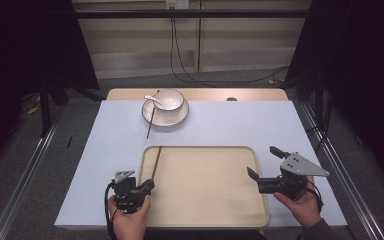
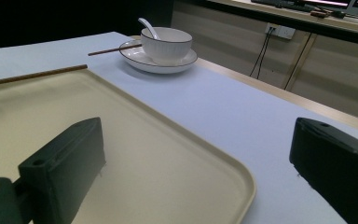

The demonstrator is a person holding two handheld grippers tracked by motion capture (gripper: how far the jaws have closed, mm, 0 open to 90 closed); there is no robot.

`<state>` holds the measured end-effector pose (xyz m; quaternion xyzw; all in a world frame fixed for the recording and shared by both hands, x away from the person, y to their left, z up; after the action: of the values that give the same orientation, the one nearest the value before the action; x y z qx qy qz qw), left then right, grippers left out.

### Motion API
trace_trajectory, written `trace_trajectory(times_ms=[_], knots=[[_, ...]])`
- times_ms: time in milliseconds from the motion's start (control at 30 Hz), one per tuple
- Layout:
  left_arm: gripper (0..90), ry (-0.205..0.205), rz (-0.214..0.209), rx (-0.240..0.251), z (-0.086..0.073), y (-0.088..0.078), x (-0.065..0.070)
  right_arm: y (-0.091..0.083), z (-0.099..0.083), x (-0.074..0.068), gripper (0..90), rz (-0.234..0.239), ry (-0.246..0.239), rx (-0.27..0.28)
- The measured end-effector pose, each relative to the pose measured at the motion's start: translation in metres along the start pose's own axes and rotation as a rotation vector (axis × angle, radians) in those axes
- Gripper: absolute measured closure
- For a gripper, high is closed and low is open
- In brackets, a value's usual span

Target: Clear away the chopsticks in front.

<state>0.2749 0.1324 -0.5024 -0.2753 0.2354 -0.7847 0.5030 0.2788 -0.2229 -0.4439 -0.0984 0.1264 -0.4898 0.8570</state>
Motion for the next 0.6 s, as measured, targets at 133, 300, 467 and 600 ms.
trace_trajectory(times_ms=[133, 300, 467, 600], knots=[[84.9, -0.004, 0.001, -0.014, -0.0034, 0.0026, -0.0003, 0.0001, -0.0006, -0.0006, 2.8, 0.002, -0.001, -0.005], [84.3, 0.036, 0.036, -0.038, -0.0036, 0.0053, -0.0016, 0.0002, 0.0001, 0.0, 2.9, -0.006, -0.007, 0.001], [80.8, 0.029, 0.03, -0.039, -0.0046, 0.0072, -0.0006, -0.0006, 0.0013, 0.0019, 2.9, -0.012, 0.001, 0.007], [74.3, 0.032, 0.031, -0.022, -0.0011, 0.0056, -0.0018, -0.0015, 0.0015, 0.0012, 2.9, -0.014, 0.004, 0.009]])
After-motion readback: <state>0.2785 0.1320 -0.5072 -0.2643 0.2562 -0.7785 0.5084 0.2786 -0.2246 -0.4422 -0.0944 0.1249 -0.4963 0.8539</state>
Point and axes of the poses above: each handheld gripper's, and its own axes: y roughly forward along the jaws, z roughly out of its top, x roughly to its right, the point moved 7 cm from there along y, roughly forward along the jaws, and after that the axes turned 13 degrees about y, right-handed, at the moved point
